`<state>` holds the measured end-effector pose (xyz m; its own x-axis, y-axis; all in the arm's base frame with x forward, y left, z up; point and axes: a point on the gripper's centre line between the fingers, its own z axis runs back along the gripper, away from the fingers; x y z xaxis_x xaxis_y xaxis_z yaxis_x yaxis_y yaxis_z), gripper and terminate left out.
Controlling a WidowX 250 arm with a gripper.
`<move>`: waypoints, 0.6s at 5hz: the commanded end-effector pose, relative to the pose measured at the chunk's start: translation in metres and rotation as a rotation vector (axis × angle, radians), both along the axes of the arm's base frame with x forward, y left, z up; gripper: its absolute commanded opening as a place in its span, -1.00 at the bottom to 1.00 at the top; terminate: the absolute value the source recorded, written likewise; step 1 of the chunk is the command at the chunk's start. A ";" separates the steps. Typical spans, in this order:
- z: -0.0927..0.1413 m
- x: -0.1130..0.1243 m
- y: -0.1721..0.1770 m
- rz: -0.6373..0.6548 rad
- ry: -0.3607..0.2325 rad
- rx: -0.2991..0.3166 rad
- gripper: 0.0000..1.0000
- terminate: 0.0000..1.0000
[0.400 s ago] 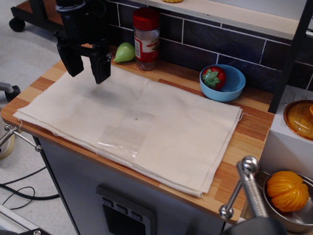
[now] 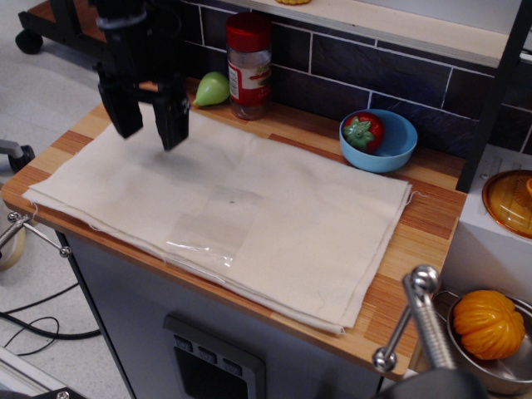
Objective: Fold cloth in half
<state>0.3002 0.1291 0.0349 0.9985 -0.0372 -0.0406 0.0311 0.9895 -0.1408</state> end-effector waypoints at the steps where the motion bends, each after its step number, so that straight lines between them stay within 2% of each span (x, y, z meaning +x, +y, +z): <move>1: 0.012 -0.011 0.048 -0.040 -0.096 0.026 1.00 -1.00; 3: -0.017 -0.014 0.072 -0.071 -0.118 0.096 1.00 -1.00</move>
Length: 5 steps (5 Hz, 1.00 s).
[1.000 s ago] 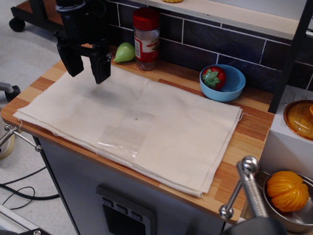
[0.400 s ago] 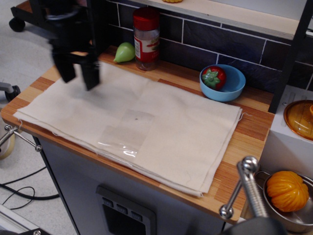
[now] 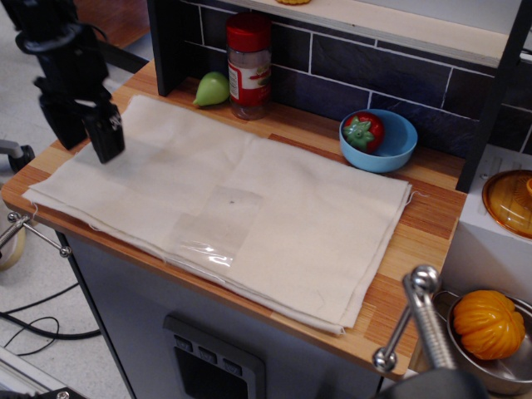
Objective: Fold cloth in half
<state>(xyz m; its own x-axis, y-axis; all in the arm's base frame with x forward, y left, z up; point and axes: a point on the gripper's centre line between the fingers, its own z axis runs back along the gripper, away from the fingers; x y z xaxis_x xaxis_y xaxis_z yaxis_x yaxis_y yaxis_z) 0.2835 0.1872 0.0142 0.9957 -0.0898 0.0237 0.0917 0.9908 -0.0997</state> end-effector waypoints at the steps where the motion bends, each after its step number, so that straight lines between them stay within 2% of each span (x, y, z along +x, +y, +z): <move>1: -0.011 0.009 0.022 -0.016 -0.076 0.101 1.00 -1.00; 2: -0.010 0.014 0.030 -0.017 -0.080 0.102 1.00 -1.00; 4: -0.035 0.008 0.020 -0.028 -0.076 0.131 1.00 -1.00; 5: -0.039 0.005 0.016 -0.028 -0.089 0.122 -1.00 -1.00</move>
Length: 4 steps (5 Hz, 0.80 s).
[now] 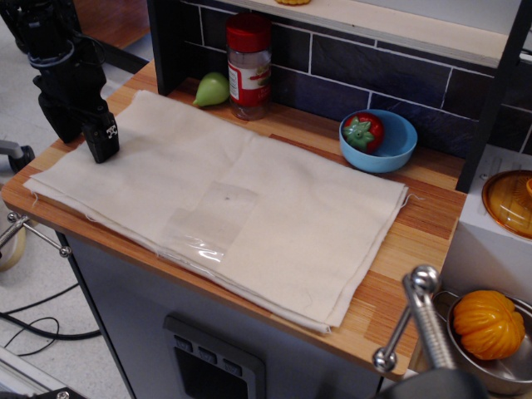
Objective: Fold cloth in half
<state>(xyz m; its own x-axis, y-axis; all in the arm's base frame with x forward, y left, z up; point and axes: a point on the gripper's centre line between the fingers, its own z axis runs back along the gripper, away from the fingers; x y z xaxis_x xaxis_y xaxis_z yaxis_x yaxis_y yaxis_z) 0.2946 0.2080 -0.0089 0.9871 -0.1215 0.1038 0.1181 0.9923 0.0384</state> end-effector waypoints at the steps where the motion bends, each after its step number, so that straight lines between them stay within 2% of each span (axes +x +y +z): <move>1: -0.018 -0.009 -0.005 -0.008 -0.001 -0.014 -1.00 -1.00; 2: -0.022 -0.010 -0.006 -0.014 -0.005 -0.010 -1.00 -1.00; 3: -0.015 -0.005 -0.009 -0.010 0.022 -0.030 -1.00 -1.00; 4: 0.020 0.007 -0.026 -0.003 0.024 -0.123 -1.00 -1.00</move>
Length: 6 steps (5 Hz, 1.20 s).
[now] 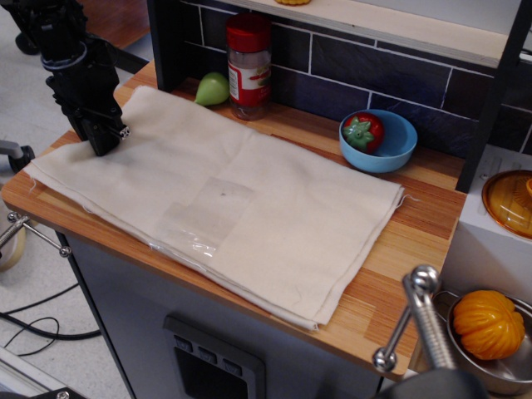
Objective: Fold cloth in half
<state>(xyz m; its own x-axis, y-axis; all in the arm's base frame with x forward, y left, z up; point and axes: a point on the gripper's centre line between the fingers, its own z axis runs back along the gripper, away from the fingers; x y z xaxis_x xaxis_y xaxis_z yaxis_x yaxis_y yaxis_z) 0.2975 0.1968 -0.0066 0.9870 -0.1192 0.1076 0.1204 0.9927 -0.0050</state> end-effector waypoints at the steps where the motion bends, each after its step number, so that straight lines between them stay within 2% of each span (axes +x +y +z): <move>1: 0.062 0.012 -0.038 0.005 0.030 -0.190 -1.00 -1.00; 2: 0.081 0.014 -0.068 -0.004 0.000 -0.240 -1.00 -1.00; 3: 0.090 0.012 -0.094 -0.018 -0.041 -0.255 -1.00 -1.00; 6: 0.104 0.002 -0.180 -0.020 -0.036 -0.304 -1.00 -1.00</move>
<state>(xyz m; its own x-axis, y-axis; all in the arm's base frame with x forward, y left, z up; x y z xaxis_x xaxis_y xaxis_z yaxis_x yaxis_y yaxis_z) 0.2939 0.0060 0.0770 0.9896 -0.0918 0.1107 0.1229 0.9393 -0.3202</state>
